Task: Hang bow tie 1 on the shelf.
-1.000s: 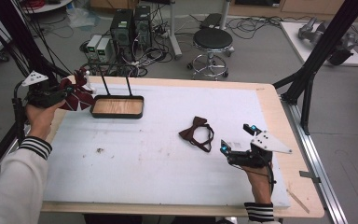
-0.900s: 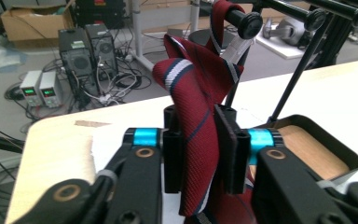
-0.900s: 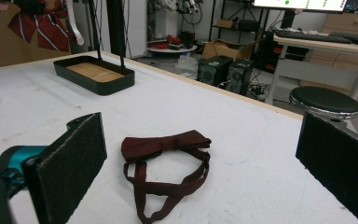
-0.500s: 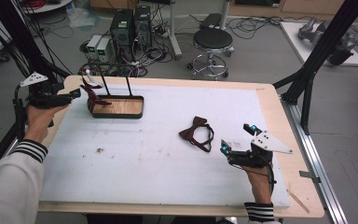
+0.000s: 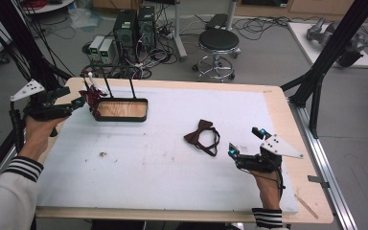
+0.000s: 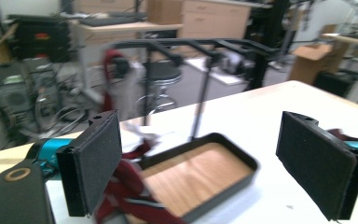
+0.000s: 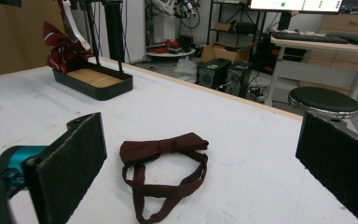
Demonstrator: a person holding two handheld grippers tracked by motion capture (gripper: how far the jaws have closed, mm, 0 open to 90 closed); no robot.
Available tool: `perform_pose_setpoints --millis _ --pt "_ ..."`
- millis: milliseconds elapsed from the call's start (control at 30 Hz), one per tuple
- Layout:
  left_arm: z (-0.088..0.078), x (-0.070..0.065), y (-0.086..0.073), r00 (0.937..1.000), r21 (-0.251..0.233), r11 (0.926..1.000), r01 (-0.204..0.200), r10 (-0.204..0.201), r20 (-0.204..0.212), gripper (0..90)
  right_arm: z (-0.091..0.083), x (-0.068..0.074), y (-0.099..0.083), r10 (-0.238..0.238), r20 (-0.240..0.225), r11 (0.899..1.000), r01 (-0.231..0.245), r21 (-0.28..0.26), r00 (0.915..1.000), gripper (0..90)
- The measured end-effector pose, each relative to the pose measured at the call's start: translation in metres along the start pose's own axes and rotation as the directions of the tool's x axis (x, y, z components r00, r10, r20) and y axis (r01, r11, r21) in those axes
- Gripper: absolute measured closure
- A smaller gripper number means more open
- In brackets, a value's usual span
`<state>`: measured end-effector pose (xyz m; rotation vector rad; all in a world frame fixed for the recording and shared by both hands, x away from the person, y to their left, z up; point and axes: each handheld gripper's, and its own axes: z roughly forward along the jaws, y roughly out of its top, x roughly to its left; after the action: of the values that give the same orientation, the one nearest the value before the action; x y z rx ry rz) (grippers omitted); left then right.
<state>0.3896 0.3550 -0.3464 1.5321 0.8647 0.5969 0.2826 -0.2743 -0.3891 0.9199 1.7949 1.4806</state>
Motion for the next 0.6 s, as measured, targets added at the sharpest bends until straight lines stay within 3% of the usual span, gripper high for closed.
perform_pose_setpoints --millis 167,300,400,467,600 --pt "-0.006 -0.021 -0.010 0.9971 -0.015 0.9991 -0.040 0.041 0.064 14.7 0.002 0.002 0.000 0.001 -0.006 1.000 -0.001 0.001 1.0000 0.7" --pt "-0.009 -0.033 -0.018 0.9930 -0.033 0.9988 -0.036 0.039 0.111 14.7 0.003 0.001 0.000 0.005 -0.002 1.000 -0.005 0.001 1.0000 0.7" --pt "-0.011 -0.042 -0.022 0.9896 -0.036 0.9977 -0.057 0.061 0.131 14.7 0.003 0.000 0.000 0.003 -0.005 1.000 -0.003 -0.004 1.0000 0.7" --pt "-0.013 -0.050 -0.025 0.9860 -0.041 0.9961 -0.078 0.084 0.144 14.7 0.003 0.000 0.000 -0.001 -0.001 1.000 0.001 -0.006 1.0000 0.7" --pt "-0.014 -0.068 -0.036 0.9708 -0.073 0.9913 -0.110 0.123 0.206 14.8 0.003 0.001 0.000 0.005 -0.002 1.000 -0.005 -0.006 1.0000 0.7"
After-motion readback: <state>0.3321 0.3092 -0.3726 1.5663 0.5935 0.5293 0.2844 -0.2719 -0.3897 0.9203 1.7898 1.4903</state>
